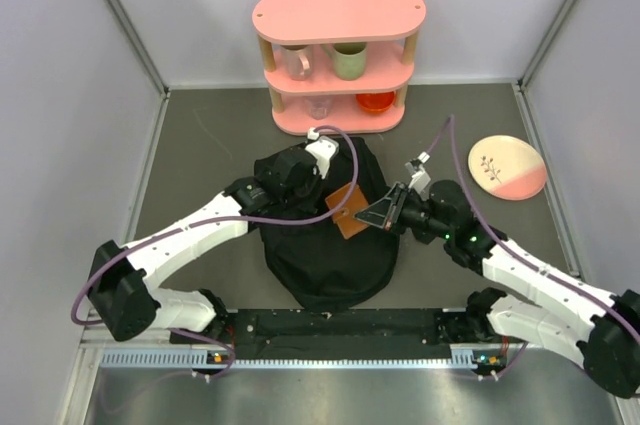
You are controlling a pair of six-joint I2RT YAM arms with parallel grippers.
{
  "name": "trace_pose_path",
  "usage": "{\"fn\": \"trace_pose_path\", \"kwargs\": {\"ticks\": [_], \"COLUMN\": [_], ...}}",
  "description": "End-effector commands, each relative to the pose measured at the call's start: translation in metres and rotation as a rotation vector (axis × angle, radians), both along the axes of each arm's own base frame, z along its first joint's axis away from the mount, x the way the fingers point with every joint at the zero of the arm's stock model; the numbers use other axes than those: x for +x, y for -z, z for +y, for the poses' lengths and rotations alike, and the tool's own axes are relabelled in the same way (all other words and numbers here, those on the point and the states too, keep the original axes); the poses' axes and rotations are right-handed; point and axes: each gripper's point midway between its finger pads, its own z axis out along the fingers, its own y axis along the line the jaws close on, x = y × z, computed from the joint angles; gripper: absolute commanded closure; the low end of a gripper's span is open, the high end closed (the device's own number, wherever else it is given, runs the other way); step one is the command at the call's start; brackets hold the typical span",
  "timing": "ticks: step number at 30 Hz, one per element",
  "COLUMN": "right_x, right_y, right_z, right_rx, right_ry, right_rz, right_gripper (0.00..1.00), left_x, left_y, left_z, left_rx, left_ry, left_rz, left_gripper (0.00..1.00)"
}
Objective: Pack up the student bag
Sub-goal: Place the personal item in the student bag.
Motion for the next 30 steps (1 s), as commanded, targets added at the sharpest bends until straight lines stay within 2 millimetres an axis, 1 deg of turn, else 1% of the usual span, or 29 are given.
{"fn": "trace_pose_path", "kwargs": {"ticks": [1,2,3,4,5,6,8,10,13,15,17,20,22,23,24,27,28,29,30], "right_x": [-0.019,-0.022,-0.02,-0.021,-0.021,-0.021,-0.023,-0.023,-0.016,-0.016,-0.013,-0.005,-0.002,-0.001,0.003,0.011,0.02,0.023,0.027], "right_y": [-0.027,-0.025,-0.014,-0.014,-0.01,0.001,0.014,0.024,0.037,0.031,0.032,0.042,0.044,0.051,0.046,0.05,0.049,0.051,0.046], "right_z": [0.033,0.037,0.042,0.046,0.048,0.049,0.049,0.049,0.051,0.057,0.062,0.066,0.069,0.069,0.07,0.067,0.062,0.057,0.053], "right_rx": [0.173,0.186,0.174,0.19,0.192,0.171,0.156,0.149,0.135,0.165,0.179,0.157,0.164,0.158,0.185,0.165,0.17,0.173,0.183], "right_ry": [-0.142,-0.16,-0.165,-0.172,-0.17,-0.166,-0.163,-0.154,-0.123,-0.148,-0.149,-0.121,-0.116,-0.106,-0.102,-0.062,-0.017,0.009,0.034], "right_rz": [0.006,0.034,0.073,0.078,0.109,0.144,0.175,0.205,0.231,0.237,0.262,0.295,0.317,0.339,0.313,0.305,0.295,0.29,0.272], "right_gripper": [1.0,1.0,1.0,1.0,1.0,1.0,1.0,1.0,1.0,1.0,1.0,1.0,1.0,1.0,1.0,1.0,1.0,1.0,1.0], "left_x": [0.013,0.014,0.014,0.015,0.017,0.019,0.022,0.023,0.019,0.019,0.016,0.01,0.007,0.005,0.004,-0.001,-0.002,-0.005,-0.005], "left_y": [-0.05,-0.052,-0.053,-0.055,-0.056,-0.057,-0.056,-0.057,-0.06,-0.064,-0.069,-0.077,-0.081,-0.084,-0.085,-0.086,-0.086,-0.085,-0.085], "left_z": [-0.018,-0.017,-0.018,-0.017,-0.015,-0.013,-0.009,-0.008,-0.012,-0.01,-0.012,-0.018,-0.021,-0.021,-0.021,-0.021,-0.02,-0.02,-0.019], "left_rx": [-0.149,-0.155,-0.16,-0.162,-0.158,-0.16,-0.148,-0.15,-0.173,-0.19,-0.208,-0.243,-0.26,-0.267,-0.268,-0.277,-0.28,-0.285,-0.287], "left_ry": [-0.029,-0.036,-0.039,-0.046,-0.064,-0.079,-0.111,-0.125,-0.097,-0.112,-0.097,-0.046,-0.024,-0.015,-0.009,0.007,0.008,0.015,0.014], "left_rz": [-0.071,-0.075,-0.077,-0.08,-0.088,-0.091,-0.104,-0.102,-0.096,-0.102,-0.106,-0.109,-0.108,-0.11,-0.111,-0.109,-0.106,-0.102,-0.101], "left_gripper": [1.0,1.0,1.0,1.0,1.0,1.0,1.0,1.0,1.0,1.0,1.0,1.0,1.0,1.0,1.0,1.0,1.0,1.0,1.0]}}
